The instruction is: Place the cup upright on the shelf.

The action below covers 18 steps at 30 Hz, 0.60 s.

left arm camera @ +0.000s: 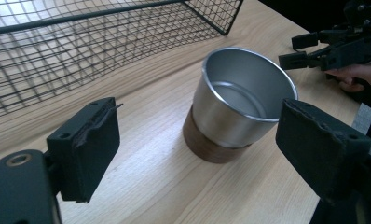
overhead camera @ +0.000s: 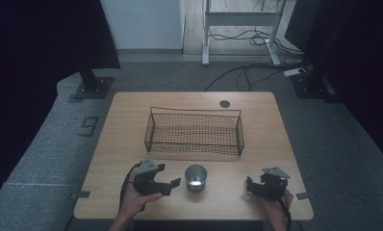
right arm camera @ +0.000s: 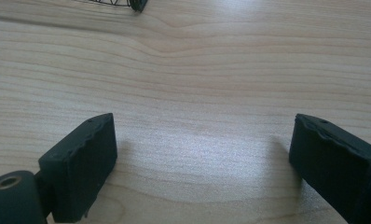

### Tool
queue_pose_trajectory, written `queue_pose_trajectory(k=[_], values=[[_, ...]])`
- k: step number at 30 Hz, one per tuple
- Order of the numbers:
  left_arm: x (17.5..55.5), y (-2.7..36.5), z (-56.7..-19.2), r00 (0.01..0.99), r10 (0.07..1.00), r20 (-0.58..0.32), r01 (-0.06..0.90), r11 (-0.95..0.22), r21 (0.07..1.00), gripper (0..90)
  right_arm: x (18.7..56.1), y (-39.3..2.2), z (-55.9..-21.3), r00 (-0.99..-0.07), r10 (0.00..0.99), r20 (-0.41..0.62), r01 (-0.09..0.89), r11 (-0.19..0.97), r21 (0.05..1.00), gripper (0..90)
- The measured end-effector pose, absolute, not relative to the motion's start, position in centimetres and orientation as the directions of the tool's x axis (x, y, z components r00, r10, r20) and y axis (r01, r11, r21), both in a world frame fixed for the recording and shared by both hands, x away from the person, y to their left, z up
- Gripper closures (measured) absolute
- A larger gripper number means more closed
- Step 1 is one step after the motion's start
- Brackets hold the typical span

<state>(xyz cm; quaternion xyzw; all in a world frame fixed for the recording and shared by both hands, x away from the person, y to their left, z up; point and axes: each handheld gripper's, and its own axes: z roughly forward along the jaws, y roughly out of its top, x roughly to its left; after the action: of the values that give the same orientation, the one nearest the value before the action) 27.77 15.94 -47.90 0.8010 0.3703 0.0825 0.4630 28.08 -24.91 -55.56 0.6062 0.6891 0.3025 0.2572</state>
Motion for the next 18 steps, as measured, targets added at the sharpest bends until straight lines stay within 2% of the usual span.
queue_pose_trajectory(k=[12,18], values=[[28.1,14.5,-48.0,0.717,0.666,-0.205,0.516,-0.310,0.798,12.6,28.1,-24.9,-55.6,-0.133,0.991,0.012,0.680,0.082,0.729,7.6],[28.3,13.7,-48.2,0.708,0.679,-0.194,0.522,-0.318,0.792,8.2,28.1,-24.9,-55.6,-0.134,0.991,0.012,0.679,0.084,0.729,7.6]])
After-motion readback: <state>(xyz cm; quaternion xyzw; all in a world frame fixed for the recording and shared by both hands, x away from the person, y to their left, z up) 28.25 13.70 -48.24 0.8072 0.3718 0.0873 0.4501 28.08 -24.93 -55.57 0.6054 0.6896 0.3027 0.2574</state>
